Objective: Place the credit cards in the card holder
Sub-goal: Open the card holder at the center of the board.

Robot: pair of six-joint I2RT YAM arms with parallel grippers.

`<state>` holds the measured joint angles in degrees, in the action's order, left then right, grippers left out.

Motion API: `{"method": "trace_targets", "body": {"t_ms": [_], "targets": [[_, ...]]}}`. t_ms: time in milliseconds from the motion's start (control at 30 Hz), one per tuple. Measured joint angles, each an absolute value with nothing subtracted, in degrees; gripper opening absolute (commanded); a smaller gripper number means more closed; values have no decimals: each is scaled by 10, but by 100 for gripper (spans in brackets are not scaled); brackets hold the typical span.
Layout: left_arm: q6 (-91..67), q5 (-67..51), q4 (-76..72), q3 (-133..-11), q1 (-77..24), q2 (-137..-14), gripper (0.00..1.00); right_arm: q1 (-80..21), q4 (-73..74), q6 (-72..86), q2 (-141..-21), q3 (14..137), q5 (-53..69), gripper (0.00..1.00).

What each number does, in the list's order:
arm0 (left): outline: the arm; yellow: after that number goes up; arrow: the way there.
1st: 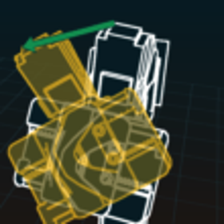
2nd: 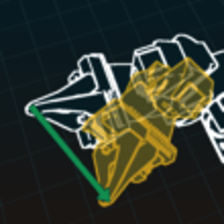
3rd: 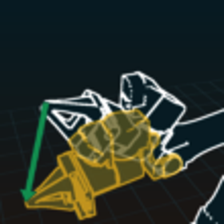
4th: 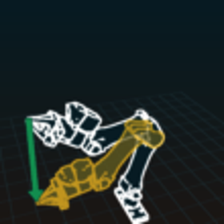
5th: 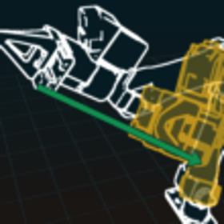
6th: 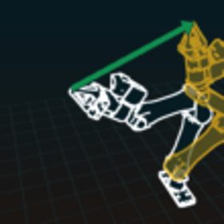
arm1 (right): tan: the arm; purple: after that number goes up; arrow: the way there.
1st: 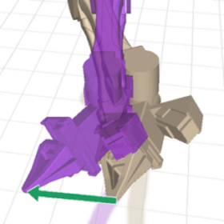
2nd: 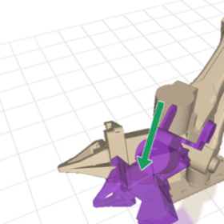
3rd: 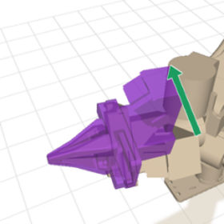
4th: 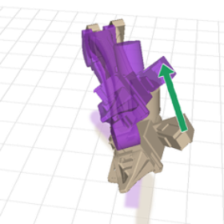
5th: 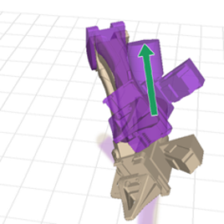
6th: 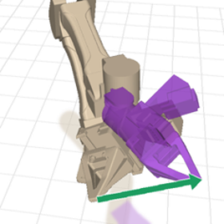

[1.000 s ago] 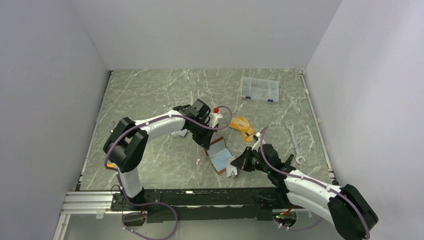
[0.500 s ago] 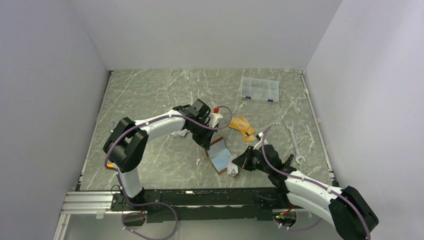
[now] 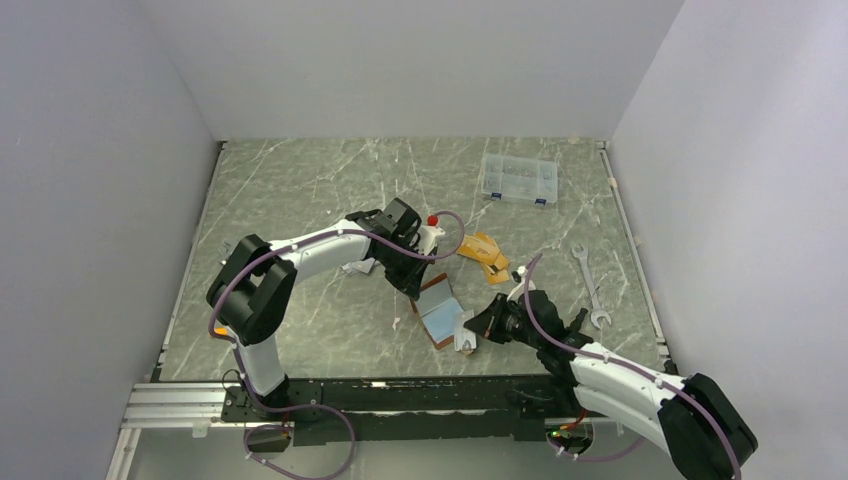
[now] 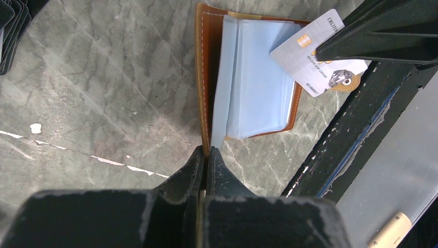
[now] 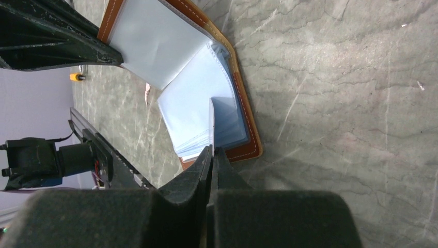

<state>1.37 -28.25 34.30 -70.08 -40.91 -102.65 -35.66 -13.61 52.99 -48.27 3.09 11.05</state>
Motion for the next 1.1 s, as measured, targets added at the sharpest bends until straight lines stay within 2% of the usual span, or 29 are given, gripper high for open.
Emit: {"method": "trace_targets", "body": {"t_ms": [467,1100], "targets": [[13,-282,337,-697,-408,-1026,0,-357,-84,527,-401,9,142,0],[13,-282,337,-697,-408,-1027,0,-357,-103,524,-431,8,203,0]]}}
